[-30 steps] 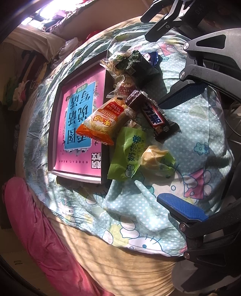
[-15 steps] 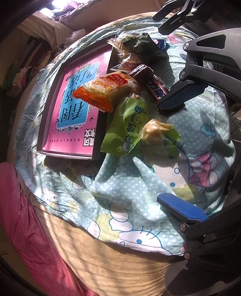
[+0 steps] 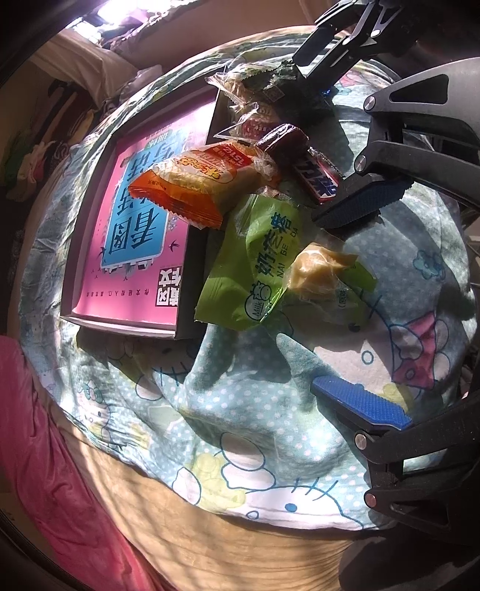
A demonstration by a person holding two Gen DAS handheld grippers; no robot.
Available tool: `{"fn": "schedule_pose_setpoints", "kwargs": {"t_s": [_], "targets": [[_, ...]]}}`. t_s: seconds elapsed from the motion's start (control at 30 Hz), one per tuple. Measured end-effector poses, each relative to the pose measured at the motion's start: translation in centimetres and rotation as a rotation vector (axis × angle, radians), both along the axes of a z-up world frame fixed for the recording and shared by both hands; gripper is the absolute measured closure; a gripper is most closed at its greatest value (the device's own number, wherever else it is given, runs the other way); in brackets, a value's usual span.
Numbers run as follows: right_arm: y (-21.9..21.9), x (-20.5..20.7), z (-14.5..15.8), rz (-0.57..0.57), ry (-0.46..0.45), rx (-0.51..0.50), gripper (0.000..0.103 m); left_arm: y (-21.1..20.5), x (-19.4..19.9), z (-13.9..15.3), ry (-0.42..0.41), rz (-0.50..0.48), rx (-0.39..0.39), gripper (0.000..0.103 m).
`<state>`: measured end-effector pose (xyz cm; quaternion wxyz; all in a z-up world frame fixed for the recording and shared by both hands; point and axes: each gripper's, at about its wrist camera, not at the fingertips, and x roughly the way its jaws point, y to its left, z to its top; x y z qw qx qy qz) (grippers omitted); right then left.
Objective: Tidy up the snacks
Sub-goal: 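Grasp the green candy bag with the left tool while the right tool grasps the dark seaweed packet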
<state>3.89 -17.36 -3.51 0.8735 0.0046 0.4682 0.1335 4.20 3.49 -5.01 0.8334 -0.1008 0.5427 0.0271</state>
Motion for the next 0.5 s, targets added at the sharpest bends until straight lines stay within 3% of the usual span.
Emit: {"fn": "schedule_pose_setpoints", "kwargs": {"t_s": [0.5], "targets": [[2.9, 1.2, -1.1, 0.112, 0.006, -0.017, 0.059, 0.0, 1.0, -1.0, 0.010, -0.018, -0.018, 0.034]]}}
